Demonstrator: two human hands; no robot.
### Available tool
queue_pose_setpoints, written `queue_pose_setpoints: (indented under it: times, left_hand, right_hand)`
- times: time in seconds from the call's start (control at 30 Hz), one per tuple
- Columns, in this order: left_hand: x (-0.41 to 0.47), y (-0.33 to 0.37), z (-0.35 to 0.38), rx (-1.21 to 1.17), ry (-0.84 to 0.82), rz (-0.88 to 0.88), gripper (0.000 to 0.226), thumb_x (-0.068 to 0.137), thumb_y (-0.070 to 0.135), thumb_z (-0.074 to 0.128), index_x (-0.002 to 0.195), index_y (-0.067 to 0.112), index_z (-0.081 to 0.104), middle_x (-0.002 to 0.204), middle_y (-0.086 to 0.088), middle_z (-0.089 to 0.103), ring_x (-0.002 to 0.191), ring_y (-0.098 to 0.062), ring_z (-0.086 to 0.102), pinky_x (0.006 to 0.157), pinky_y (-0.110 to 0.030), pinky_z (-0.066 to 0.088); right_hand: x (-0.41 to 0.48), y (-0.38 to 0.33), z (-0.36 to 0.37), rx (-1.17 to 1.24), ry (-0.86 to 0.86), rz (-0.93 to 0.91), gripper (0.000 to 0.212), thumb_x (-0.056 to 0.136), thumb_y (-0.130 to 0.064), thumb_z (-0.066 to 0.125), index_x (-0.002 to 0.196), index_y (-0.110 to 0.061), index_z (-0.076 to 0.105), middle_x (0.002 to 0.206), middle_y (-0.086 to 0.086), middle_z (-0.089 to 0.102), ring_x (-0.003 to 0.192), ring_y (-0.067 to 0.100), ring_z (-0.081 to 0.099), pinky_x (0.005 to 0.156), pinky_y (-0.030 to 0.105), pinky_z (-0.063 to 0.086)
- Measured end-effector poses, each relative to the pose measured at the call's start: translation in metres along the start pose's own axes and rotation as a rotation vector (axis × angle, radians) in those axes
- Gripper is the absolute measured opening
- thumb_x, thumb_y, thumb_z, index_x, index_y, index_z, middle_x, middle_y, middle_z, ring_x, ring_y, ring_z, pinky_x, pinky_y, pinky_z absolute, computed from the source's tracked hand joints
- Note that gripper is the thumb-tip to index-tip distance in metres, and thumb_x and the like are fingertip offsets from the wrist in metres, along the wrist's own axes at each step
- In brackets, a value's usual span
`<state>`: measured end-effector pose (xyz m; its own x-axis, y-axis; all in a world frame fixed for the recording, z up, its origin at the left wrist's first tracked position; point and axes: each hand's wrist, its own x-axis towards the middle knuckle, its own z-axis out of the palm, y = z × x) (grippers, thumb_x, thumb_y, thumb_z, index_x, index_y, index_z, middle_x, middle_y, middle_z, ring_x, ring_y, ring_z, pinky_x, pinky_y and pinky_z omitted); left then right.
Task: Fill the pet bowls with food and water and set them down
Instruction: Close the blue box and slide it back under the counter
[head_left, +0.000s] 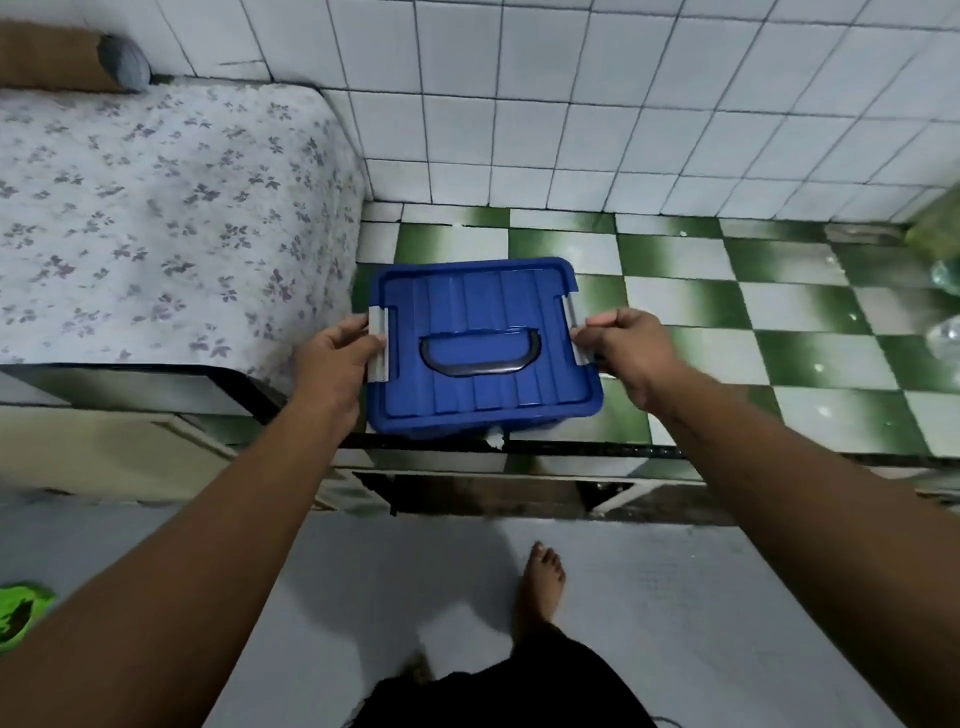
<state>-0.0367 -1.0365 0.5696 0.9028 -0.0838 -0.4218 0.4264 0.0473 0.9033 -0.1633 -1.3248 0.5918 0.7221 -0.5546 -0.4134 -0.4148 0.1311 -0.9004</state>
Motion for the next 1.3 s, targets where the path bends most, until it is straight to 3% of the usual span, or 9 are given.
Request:
queue_pose_setpoints:
  times: [0.13, 0.27, 0.4, 0.53, 0.67, 0.87, 1.03, 1.2, 1.3]
  left_hand:
    - [-0.032, -0.007, -0.019, 0.03, -0.098, -0.031, 0.026, 0.093, 0.001, 0.067, 0.116, 0.013, 0.072, 0.113, -0.011, 0.074, 0.098, -0.027, 0.072, 0.08, -0.045, 0.062]
    - [-0.067, -0.02, -0.037, 0.093, -0.133, -0.063, 0.024, 0.092, 0.003, 0.068, 0.114, 0.009, 0.073, 0.105, -0.011, 0.077, 0.092, -0.027, 0.075, 0.073, -0.043, 0.063]
    - [-0.102, -0.039, -0.054, 0.135, -0.169, -0.062, 0.027, 0.093, 0.004, 0.068, 0.119, 0.014, 0.071, 0.103, -0.007, 0.078, 0.087, -0.021, 0.075, 0.059, -0.03, 0.059]
    - [-0.131, -0.068, -0.068, 0.175, -0.196, -0.057, 0.029, 0.091, 0.005, 0.071, 0.119, 0.013, 0.072, 0.107, -0.006, 0.078, 0.096, -0.022, 0.075, 0.076, -0.035, 0.062]
    - [-0.151, -0.107, -0.078, 0.239, -0.215, -0.061, 0.024, 0.092, 0.0, 0.069, 0.108, 0.016, 0.076, 0.104, -0.004, 0.079, 0.096, -0.02, 0.074, 0.083, -0.037, 0.059]
    - [-0.146, -0.189, -0.081, 0.328, -0.2, -0.11, 0.028, 0.093, -0.002, 0.066, 0.116, 0.012, 0.073, 0.105, -0.001, 0.077, 0.096, -0.018, 0.071, 0.079, -0.028, 0.055]
    - [-0.113, -0.274, -0.079, 0.547, -0.19, -0.097, 0.036, 0.093, 0.004, 0.07, 0.128, 0.014, 0.067, 0.113, 0.003, 0.071, 0.093, -0.005, 0.066, 0.075, -0.017, 0.051]
    - [-0.041, -0.357, -0.071, 0.695, -0.197, -0.043, 0.04, 0.093, 0.01, 0.072, 0.132, 0.018, 0.065, 0.118, -0.005, 0.07, 0.096, -0.019, 0.066, 0.086, -0.03, 0.055]
    - [0.012, -0.394, -0.058, 0.783, -0.163, 0.011, 0.041, 0.097, 0.008, 0.065, 0.137, 0.015, 0.062, 0.121, 0.004, 0.062, 0.102, -0.014, 0.06, 0.081, -0.013, 0.045]
  right_hand:
    - [-0.065, 0.029, -0.008, 0.116, 0.084, 0.016, 0.019, 0.083, -0.008, 0.077, 0.088, -0.012, 0.059, 0.086, 0.012, 0.066, 0.076, 0.025, 0.065, 0.062, 0.031, 0.057]
    - [-0.127, 0.059, -0.013, 0.173, 0.135, 0.055, 0.011, 0.088, -0.013, 0.073, 0.083, -0.009, 0.064, 0.083, 0.011, 0.071, 0.07, 0.023, 0.069, 0.063, 0.034, 0.059]
    - [-0.179, 0.093, -0.022, 0.159, 0.141, 0.119, 0.016, 0.088, -0.019, 0.074, 0.09, -0.004, 0.069, 0.086, 0.013, 0.074, 0.073, 0.028, 0.071, 0.066, 0.04, 0.059]
    - [-0.217, 0.129, -0.033, 0.204, 0.174, 0.116, 0.02, 0.087, -0.013, 0.075, 0.093, 0.004, 0.068, 0.088, 0.016, 0.074, 0.077, 0.026, 0.069, 0.065, 0.034, 0.057]
    - [-0.234, 0.173, -0.041, 0.203, 0.139, 0.188, 0.024, 0.087, -0.012, 0.074, 0.097, 0.009, 0.067, 0.098, 0.02, 0.075, 0.089, 0.036, 0.071, 0.077, 0.045, 0.06]
    - [-0.212, 0.248, -0.043, 0.148, 0.146, 0.295, 0.008, 0.084, -0.012, 0.077, 0.084, -0.005, 0.073, 0.095, 0.021, 0.075, 0.087, 0.036, 0.07, 0.086, 0.059, 0.057]
    - [-0.159, 0.322, -0.022, 0.06, 0.221, 0.326, 0.009, 0.086, -0.01, 0.076, 0.088, -0.003, 0.073, 0.092, 0.017, 0.075, 0.089, 0.036, 0.072, 0.082, 0.053, 0.06]
    - [-0.067, 0.398, 0.009, -0.076, 0.236, 0.293, 0.01, 0.084, -0.019, 0.079, 0.087, -0.01, 0.076, 0.086, 0.004, 0.077, 0.088, 0.025, 0.073, 0.085, 0.048, 0.06]
    - [-0.009, 0.433, 0.028, -0.13, 0.235, 0.243, 0.01, 0.085, -0.022, 0.078, 0.085, -0.012, 0.075, 0.084, 0.002, 0.075, 0.083, 0.019, 0.07, 0.086, 0.044, 0.06]
